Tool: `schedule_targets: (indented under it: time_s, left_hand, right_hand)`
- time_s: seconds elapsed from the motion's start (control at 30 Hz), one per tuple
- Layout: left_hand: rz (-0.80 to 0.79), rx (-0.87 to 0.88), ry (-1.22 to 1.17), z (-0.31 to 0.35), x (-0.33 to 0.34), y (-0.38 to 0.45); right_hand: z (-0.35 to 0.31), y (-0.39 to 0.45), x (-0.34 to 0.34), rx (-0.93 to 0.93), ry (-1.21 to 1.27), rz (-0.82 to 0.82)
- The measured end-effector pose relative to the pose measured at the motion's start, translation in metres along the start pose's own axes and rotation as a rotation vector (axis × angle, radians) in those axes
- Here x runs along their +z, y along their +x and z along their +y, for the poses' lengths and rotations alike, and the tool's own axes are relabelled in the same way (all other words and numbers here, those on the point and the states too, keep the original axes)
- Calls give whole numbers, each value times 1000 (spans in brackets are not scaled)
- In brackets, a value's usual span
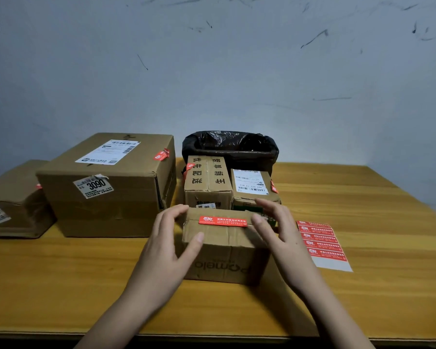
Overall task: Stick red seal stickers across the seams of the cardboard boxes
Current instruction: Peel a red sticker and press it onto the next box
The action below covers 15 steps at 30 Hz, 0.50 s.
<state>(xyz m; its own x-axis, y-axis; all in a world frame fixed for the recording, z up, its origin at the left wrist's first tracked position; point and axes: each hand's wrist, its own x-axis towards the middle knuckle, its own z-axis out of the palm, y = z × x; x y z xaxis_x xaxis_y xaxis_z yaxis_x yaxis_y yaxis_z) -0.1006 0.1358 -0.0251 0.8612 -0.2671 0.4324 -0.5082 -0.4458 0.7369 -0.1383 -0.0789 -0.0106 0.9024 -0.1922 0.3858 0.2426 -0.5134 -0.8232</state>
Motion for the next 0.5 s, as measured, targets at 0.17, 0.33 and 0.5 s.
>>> schedule_targets:
  time_s: [0.17,0.33,0.5]
  left_hand:
    - [-153,-54,-79,0,4,-4]
    - [-114,-71,-178,3,2,-7]
    - [-97,38,-137,24,-3,-3]
  right_hand:
    - [2,0,-7,11,-86,-280]
    - [1,-1,-16,-92,-139,-362]
    - [-12,-6,-35,-214,-124,-292]
